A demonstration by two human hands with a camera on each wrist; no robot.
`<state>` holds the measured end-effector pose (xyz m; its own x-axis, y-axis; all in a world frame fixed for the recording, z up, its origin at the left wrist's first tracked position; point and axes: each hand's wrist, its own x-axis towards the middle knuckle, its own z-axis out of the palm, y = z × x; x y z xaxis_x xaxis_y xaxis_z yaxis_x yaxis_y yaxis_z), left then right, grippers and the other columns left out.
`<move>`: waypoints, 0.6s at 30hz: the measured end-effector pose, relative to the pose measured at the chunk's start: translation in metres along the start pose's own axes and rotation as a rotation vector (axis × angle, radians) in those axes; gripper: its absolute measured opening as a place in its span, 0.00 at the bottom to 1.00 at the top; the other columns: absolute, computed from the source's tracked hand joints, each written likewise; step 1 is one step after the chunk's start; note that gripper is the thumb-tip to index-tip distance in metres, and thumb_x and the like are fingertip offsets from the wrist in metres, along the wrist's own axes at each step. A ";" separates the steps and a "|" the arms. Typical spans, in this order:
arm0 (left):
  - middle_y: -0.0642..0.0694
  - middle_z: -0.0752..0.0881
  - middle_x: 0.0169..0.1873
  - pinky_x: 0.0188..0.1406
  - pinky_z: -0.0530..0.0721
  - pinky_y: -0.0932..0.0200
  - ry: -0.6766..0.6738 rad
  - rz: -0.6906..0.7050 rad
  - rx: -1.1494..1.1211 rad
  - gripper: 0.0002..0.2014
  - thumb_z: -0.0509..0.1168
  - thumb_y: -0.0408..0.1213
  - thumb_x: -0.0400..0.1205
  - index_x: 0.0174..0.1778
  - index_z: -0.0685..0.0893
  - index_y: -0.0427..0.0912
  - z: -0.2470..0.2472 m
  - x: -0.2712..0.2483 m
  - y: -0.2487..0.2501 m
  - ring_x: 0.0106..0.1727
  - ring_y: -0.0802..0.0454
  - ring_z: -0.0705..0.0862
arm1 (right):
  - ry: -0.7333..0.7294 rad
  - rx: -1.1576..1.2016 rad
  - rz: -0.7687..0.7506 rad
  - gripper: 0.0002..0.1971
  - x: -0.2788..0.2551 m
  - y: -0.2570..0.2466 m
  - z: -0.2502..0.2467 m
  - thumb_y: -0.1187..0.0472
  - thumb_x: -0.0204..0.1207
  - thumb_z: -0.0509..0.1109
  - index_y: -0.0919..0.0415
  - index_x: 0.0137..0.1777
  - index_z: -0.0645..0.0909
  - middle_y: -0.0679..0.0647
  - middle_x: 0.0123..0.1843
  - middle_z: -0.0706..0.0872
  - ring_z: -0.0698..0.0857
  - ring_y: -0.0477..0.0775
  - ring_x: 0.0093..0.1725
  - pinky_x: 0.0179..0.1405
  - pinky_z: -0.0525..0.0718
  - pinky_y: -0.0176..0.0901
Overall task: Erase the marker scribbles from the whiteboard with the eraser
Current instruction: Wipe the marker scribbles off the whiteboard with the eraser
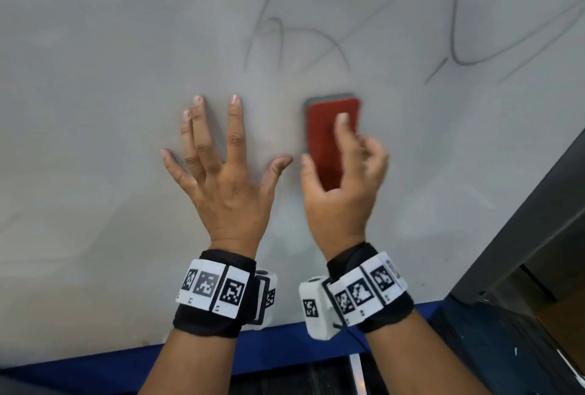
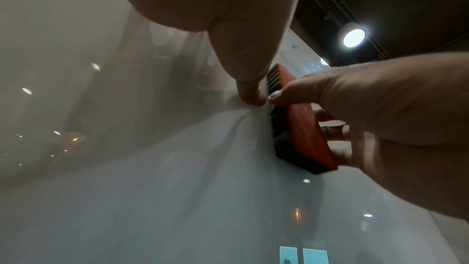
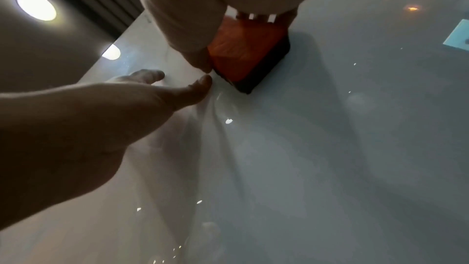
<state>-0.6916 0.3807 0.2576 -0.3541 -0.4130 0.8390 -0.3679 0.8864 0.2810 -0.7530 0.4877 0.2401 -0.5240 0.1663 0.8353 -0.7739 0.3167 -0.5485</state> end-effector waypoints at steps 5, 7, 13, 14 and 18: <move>0.38 0.59 0.84 0.77 0.54 0.22 0.000 0.008 0.019 0.45 0.62 0.73 0.76 0.85 0.58 0.54 -0.006 0.003 -0.026 0.85 0.42 0.54 | 0.169 -0.042 0.072 0.31 0.014 0.022 -0.007 0.60 0.71 0.78 0.54 0.75 0.76 0.63 0.58 0.75 0.80 0.67 0.57 0.62 0.83 0.61; 0.38 0.59 0.84 0.78 0.54 0.23 -0.005 0.012 0.027 0.45 0.63 0.72 0.76 0.85 0.58 0.54 -0.009 0.003 -0.034 0.85 0.42 0.54 | 0.266 -0.005 0.193 0.33 0.019 0.021 -0.003 0.60 0.70 0.77 0.50 0.76 0.72 0.58 0.59 0.73 0.79 0.65 0.60 0.62 0.82 0.65; 0.39 0.60 0.84 0.78 0.55 0.24 -0.015 0.048 0.029 0.42 0.62 0.71 0.79 0.85 0.61 0.53 -0.013 0.005 -0.044 0.85 0.43 0.55 | 0.062 -0.063 -0.062 0.29 -0.004 -0.033 0.032 0.59 0.70 0.79 0.57 0.73 0.79 0.65 0.58 0.77 0.75 0.59 0.56 0.58 0.82 0.60; 0.39 0.60 0.84 0.78 0.55 0.24 -0.017 0.054 0.030 0.42 0.61 0.71 0.78 0.85 0.61 0.54 -0.014 0.006 -0.047 0.85 0.43 0.55 | 0.047 -0.087 -0.095 0.29 0.000 -0.031 0.030 0.59 0.70 0.79 0.56 0.72 0.80 0.65 0.58 0.78 0.75 0.59 0.54 0.57 0.82 0.60; 0.38 0.58 0.85 0.78 0.52 0.24 -0.039 0.051 0.012 0.44 0.62 0.72 0.77 0.85 0.57 0.55 -0.019 0.008 -0.057 0.85 0.41 0.54 | 0.258 -0.064 0.099 0.30 0.021 -0.012 0.018 0.61 0.69 0.78 0.61 0.73 0.79 0.63 0.56 0.76 0.79 0.63 0.55 0.60 0.82 0.63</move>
<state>-0.6578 0.3311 0.2573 -0.4061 -0.3752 0.8333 -0.3587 0.9041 0.2323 -0.7614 0.4708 0.2635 -0.4817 0.4290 0.7641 -0.6953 0.3437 -0.6313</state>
